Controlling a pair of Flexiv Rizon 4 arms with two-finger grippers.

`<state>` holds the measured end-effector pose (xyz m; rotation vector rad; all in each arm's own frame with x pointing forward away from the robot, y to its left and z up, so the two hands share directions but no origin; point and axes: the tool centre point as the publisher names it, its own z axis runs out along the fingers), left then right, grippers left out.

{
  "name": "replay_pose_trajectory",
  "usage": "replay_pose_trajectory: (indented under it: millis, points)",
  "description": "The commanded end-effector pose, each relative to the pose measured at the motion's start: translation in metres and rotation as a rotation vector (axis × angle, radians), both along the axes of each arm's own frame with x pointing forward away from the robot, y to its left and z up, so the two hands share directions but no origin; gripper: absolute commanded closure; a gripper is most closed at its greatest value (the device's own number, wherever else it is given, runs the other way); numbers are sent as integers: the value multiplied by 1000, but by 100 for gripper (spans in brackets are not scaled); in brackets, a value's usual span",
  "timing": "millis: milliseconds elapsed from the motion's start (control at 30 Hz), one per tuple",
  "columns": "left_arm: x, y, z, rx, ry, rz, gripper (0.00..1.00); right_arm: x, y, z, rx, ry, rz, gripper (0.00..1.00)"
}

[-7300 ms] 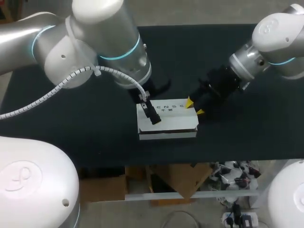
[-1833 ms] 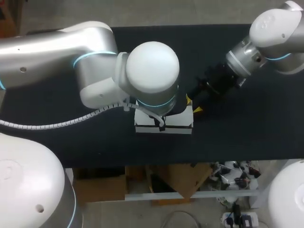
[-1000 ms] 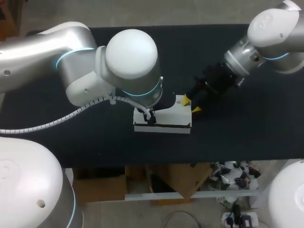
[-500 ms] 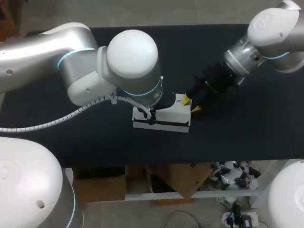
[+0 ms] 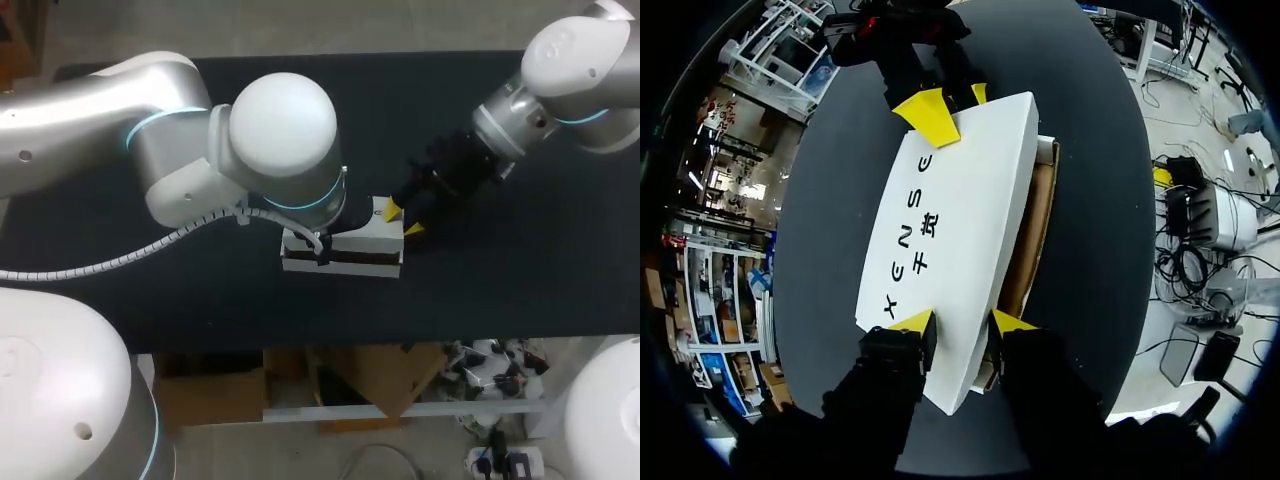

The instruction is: Assemble the packaging by folding the flat box into shape, placing the metal phone stand inside, and closing the box properly

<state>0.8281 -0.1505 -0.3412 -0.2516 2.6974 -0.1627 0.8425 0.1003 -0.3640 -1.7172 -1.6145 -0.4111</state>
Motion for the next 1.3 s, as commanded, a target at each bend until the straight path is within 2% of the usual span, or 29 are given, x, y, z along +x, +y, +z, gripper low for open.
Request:
replay_pose_trajectory:
  millis: [33, 400, 667, 800, 967, 1067, 1300]
  points:
    - [-6, -4, -2, 1, -19, 1, 66, 1, -1, 1, 2, 4, 4, 55]
    - [-15, -8, -1, 1, -40, -6, 66, 1, -1, -3, 2, 11, 6, 55]
    - [-14, -9, 1, -1, -44, -8, 63, 1, -2, -3, 3, 8, 7, 55]
    - [-12, -7, 5, 2, -44, -15, 53, 0, -2, -1, 3, 5, 5, 55]
    - [-9, -5, 7, 4, -40, -4, 17, -1, -3, 0, 4, 3, 4, 55]
    - [-4, -4, 7, 3, -33, 11, 9, 0, -2, 0, 4, 1, 6, 55]
    - [6, -2, 8, -8, -19, 21, 9, 0, -1, 2, 3, -2, 8, 55]
